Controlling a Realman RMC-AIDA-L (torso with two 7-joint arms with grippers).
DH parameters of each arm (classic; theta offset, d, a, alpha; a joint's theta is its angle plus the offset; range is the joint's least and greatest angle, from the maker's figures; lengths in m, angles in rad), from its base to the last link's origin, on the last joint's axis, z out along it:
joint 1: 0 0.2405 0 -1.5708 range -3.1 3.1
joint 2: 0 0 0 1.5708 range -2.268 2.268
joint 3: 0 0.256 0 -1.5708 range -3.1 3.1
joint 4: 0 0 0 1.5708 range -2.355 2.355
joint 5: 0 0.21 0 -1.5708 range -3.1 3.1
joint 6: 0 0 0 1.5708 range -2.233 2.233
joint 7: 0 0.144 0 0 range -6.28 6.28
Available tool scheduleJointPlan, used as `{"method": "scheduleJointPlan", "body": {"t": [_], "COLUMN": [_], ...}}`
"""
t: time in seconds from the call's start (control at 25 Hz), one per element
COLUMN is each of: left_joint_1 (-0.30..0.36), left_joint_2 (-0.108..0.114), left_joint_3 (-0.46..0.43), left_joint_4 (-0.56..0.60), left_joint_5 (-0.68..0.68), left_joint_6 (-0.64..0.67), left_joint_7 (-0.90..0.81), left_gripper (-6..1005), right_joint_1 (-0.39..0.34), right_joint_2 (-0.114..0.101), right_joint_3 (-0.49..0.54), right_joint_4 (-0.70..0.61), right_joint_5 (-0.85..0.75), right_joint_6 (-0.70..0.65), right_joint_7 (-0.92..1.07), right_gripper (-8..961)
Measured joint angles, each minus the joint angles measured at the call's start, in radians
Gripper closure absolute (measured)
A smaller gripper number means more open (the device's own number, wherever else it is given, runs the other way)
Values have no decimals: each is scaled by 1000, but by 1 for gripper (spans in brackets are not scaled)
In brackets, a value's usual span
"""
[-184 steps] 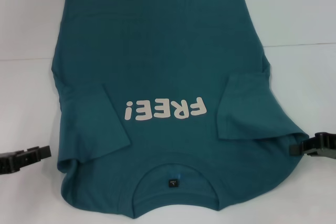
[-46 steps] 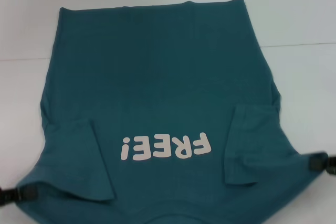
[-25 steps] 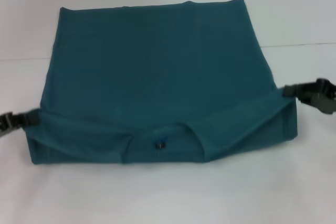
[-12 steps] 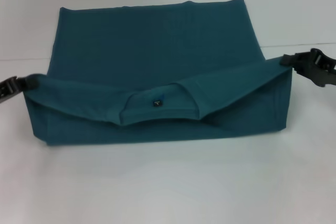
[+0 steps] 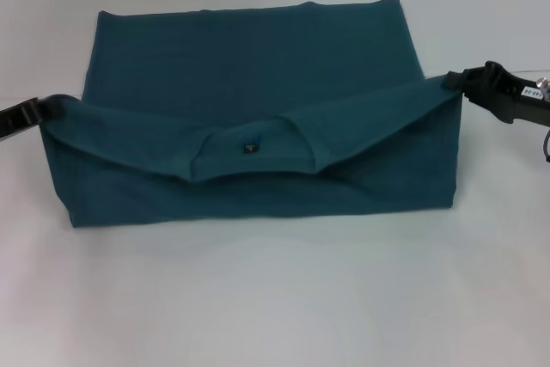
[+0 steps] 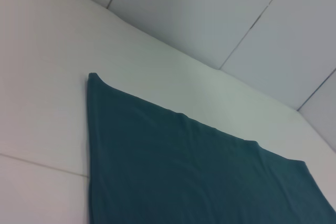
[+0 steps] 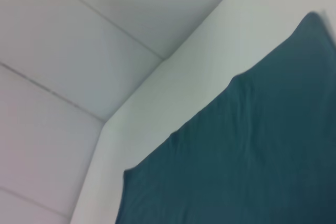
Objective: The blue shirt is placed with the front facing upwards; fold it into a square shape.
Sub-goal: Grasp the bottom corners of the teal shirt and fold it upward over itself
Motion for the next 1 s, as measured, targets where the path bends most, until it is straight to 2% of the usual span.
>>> {"method": "scheduleJointPlan", "body": {"t": [0.48,1.0], "left_joint_1": [-74,-119], "left_joint_2": [-13,-20], "left_joint_3": [0,0], "left_joint_4": [-41,-56], "left_joint_5": [0,0], "left_joint_6": [-134,-211], "left_joint_7": [94,163], "left_gripper": [989,990], "right_joint_1": [22,49], "right_joint_2": [5,10], "right_joint_3": [-14,-21], "right_joint_4": [0,0], "right_joint_5": [56,86], "right_joint_6": [81,160], "right_joint_7": [-27,-71], "right_gripper": [916,915]}}
